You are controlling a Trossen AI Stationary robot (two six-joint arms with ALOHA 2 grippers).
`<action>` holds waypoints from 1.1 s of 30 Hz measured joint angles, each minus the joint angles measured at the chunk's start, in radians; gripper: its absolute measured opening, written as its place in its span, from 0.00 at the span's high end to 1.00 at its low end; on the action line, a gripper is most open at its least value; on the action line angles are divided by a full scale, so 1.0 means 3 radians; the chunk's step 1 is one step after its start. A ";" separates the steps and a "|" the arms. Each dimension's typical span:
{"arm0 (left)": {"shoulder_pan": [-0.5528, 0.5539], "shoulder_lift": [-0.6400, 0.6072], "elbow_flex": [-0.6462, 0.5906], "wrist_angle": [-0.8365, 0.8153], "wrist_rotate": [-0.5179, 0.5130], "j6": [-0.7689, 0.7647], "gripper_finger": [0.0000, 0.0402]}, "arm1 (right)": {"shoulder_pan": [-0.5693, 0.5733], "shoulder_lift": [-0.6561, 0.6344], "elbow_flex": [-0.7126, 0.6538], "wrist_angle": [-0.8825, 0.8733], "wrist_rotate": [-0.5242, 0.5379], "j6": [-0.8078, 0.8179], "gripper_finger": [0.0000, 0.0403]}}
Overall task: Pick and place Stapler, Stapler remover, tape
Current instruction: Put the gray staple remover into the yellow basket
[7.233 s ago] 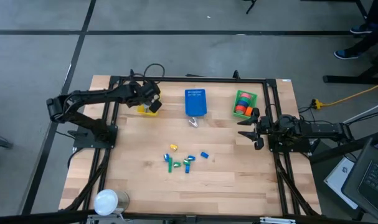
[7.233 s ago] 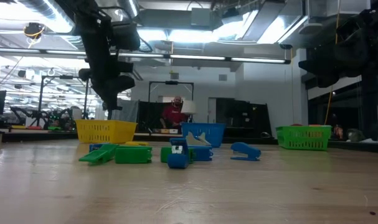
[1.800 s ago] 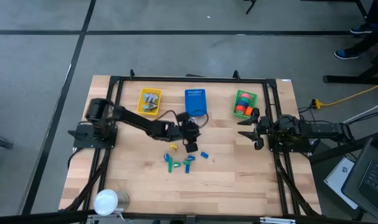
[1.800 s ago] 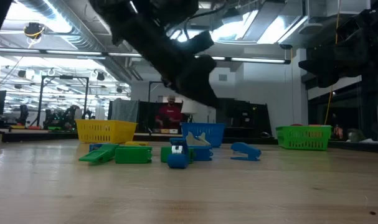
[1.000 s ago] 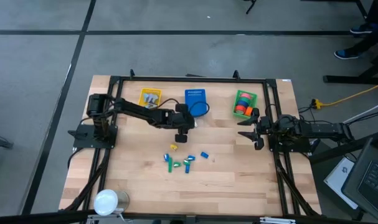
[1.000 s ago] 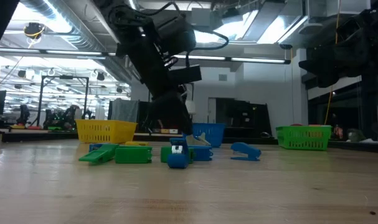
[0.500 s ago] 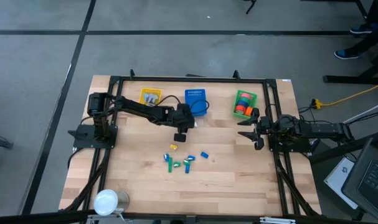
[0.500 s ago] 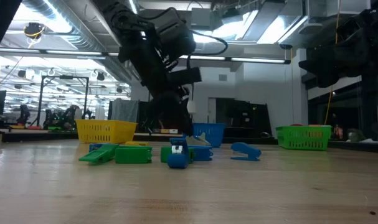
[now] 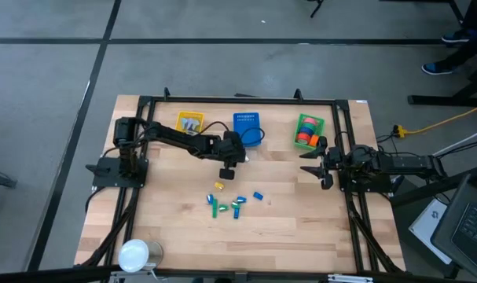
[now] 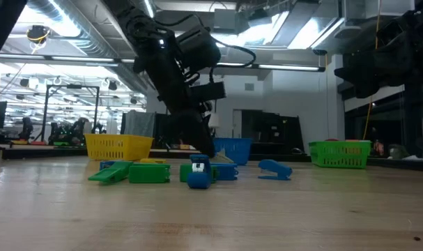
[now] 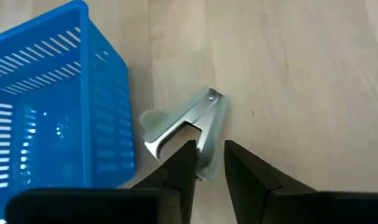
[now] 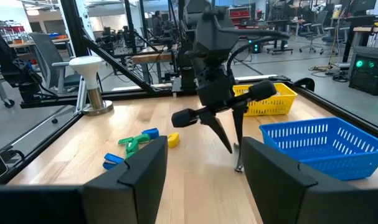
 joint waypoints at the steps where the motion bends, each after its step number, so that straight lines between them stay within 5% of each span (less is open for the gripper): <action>1: 0.0000 0.0030 0.0003 0.0030 -0.0008 0.0002 0.83 | 0.0000 0.0000 0.0000 0.0000 0.0000 -0.0001 0.48; 7: -0.0025 0.0091 0.0005 0.0143 -0.0056 -0.0002 0.97 | 0.0000 0.0000 0.0001 -0.0001 0.0000 -0.0001 0.48; 23: -0.0025 -0.0326 -0.0010 -0.0123 -0.0074 -0.0225 0.99 | -0.0001 0.0000 0.0001 0.0001 0.0000 0.0000 0.48; 33: -0.0022 -0.0936 -0.0009 -0.0888 -0.0547 -0.0312 0.99 | 0.0000 0.0001 0.0001 0.0000 0.0000 -0.0001 0.48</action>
